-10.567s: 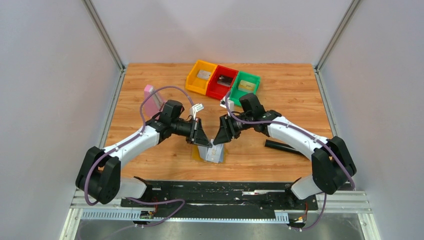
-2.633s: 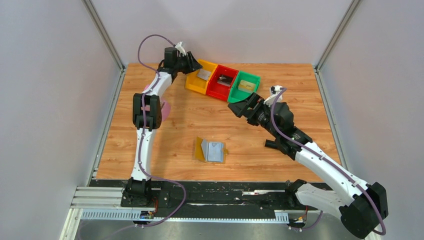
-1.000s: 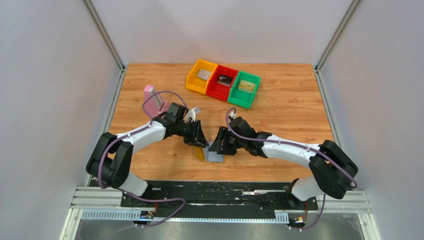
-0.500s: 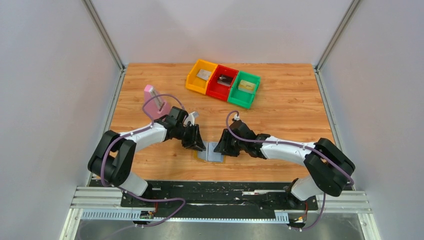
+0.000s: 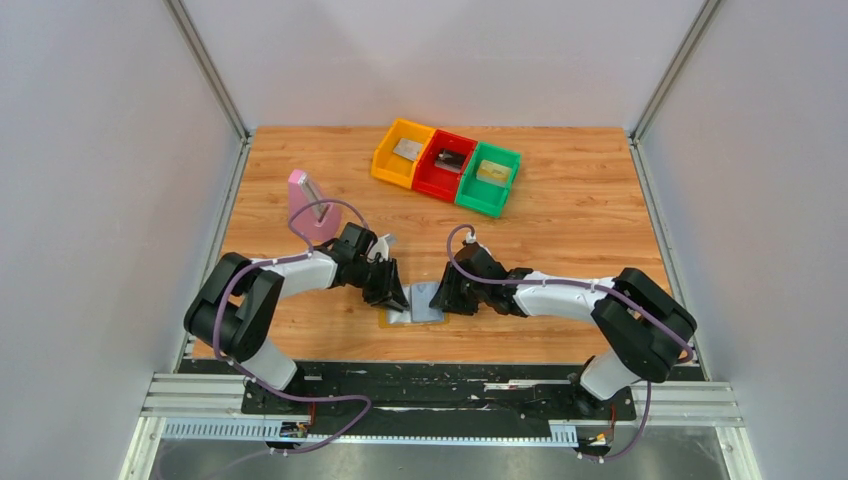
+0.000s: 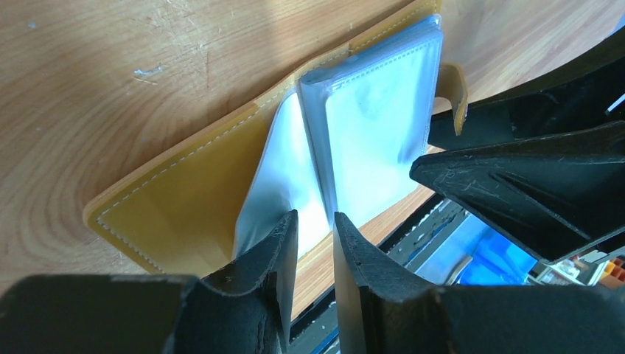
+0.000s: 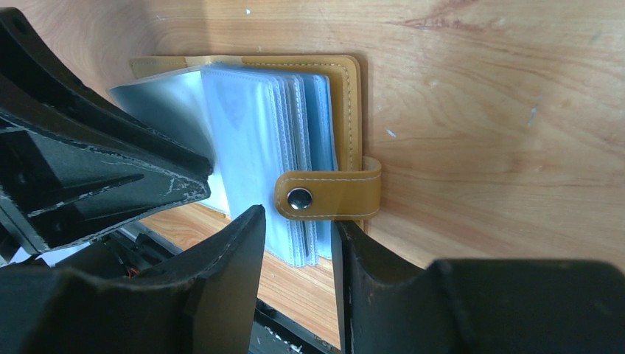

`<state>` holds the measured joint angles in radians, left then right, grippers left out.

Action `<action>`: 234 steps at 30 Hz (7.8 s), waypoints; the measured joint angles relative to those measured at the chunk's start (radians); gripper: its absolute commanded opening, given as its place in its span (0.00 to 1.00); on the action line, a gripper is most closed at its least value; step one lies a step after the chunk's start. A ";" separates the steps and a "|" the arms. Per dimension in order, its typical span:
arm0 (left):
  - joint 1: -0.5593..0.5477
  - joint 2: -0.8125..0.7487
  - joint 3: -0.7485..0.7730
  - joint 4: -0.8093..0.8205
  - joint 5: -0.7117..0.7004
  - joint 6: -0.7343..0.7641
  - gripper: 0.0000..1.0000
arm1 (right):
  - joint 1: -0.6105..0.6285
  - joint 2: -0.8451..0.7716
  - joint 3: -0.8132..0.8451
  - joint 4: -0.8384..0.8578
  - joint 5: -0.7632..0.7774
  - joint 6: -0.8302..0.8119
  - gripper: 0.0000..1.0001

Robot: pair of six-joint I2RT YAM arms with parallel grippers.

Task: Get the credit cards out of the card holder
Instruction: Remove the credit card from the card holder.

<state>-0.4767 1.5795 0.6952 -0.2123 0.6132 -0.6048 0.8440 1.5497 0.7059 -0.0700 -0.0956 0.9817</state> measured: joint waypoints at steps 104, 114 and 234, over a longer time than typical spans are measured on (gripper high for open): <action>-0.001 0.040 -0.043 0.145 0.061 -0.071 0.01 | 0.013 0.048 0.079 -0.006 0.037 -0.086 0.35; -0.001 0.041 -0.043 0.145 0.061 -0.071 0.01 | 0.014 0.048 0.087 -0.053 0.058 -0.112 0.32; 0.113 -0.105 0.020 -0.040 0.108 -0.106 0.19 | 0.031 0.202 0.163 0.262 -0.375 -0.134 0.35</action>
<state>-0.3641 1.4746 0.7151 -0.2520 0.7208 -0.7105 0.8745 1.7515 0.8684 0.1925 -0.4706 0.8478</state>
